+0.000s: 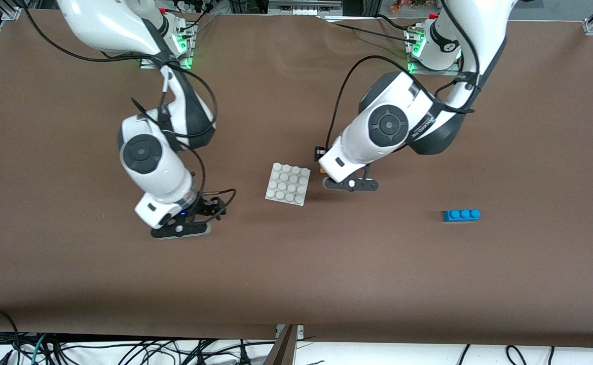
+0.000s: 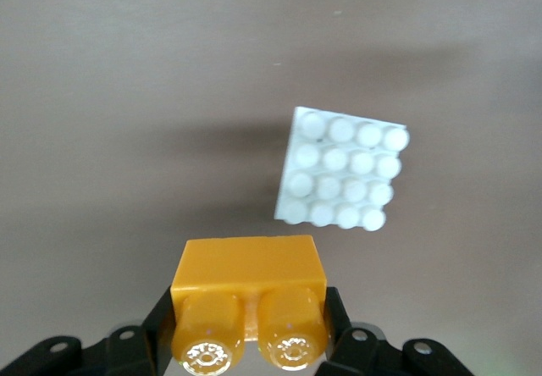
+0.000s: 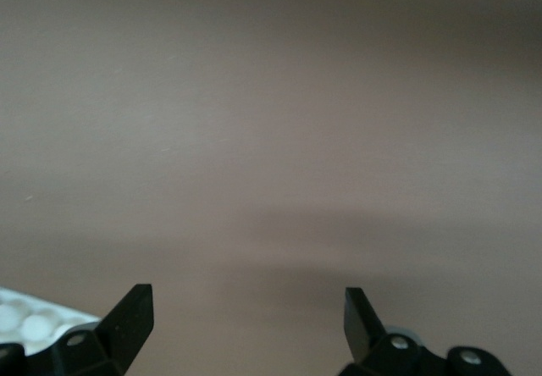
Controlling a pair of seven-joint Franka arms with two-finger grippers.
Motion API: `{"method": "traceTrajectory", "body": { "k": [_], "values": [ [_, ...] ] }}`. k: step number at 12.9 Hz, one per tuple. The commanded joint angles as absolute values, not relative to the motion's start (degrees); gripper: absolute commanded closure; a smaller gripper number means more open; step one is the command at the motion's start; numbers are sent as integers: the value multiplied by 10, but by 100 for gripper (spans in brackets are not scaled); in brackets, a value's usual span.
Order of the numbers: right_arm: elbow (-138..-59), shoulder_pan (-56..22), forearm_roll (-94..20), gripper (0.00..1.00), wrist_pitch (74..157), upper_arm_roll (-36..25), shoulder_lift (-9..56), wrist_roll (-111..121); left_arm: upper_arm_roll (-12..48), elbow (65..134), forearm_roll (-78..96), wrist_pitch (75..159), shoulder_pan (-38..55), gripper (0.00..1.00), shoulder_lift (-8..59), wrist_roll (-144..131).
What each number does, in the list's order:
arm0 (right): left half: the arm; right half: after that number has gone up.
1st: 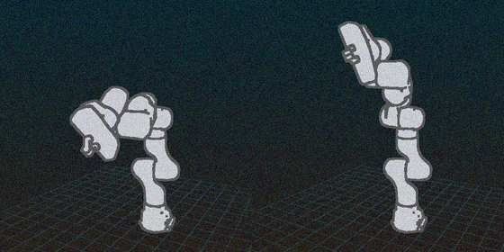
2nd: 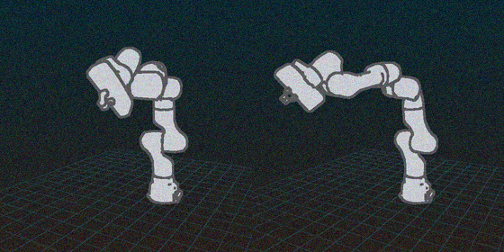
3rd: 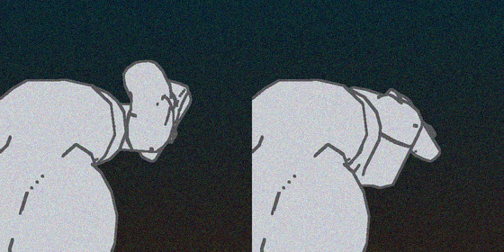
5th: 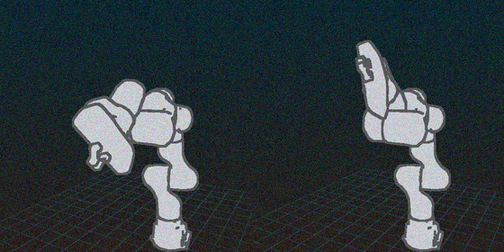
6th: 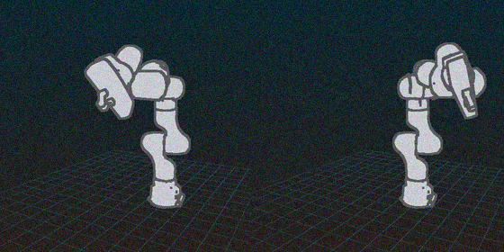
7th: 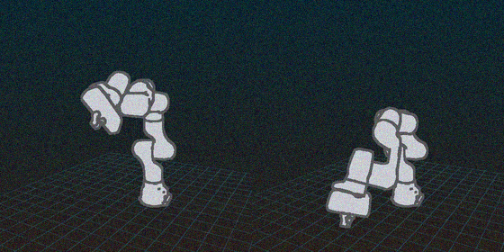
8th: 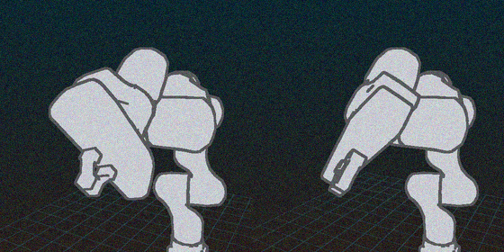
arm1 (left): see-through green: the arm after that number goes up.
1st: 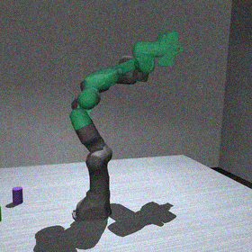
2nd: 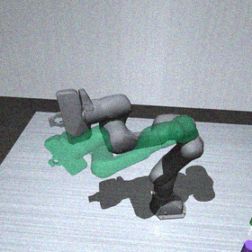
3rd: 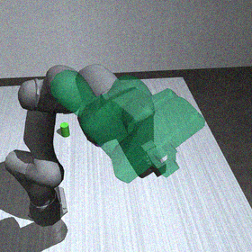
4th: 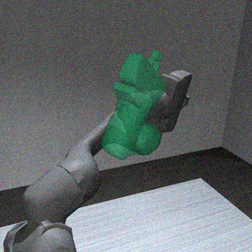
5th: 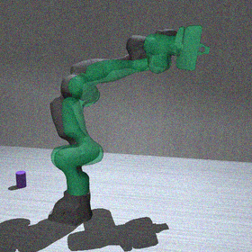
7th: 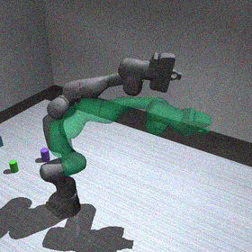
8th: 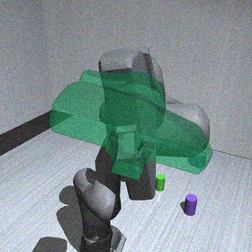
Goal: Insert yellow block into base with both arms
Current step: 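Set the base down with the right gripper while the left gripper positions the block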
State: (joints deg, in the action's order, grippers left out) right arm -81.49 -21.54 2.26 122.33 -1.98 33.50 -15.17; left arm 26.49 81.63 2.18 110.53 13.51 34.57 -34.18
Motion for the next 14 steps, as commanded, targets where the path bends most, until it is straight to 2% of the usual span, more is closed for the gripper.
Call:
{"method": "traceTrajectory", "body": {
  "k": [1,5,8,12,14],
  "values": [
    [-804,-180,24,0,1177,-22,292,-100,254,773,1,1139,180,100,395,-351],
    [-815,-133,22,0,1119,-21,221,-97,167,773,-20,1186,299,100,422,-412],
    [-866,-113,25,0,1084,-20,151,-96,106,752,-19,1205,367,100,452,-439],
    [-877,-89,29,0,1030,-18,114,-15,92,700,-21,1205,381,98,505,-442],
    [-883,-83,29,0,1003,-18,97,30,59,690,-45,1205,416,98,516,-432]
  ]
}}
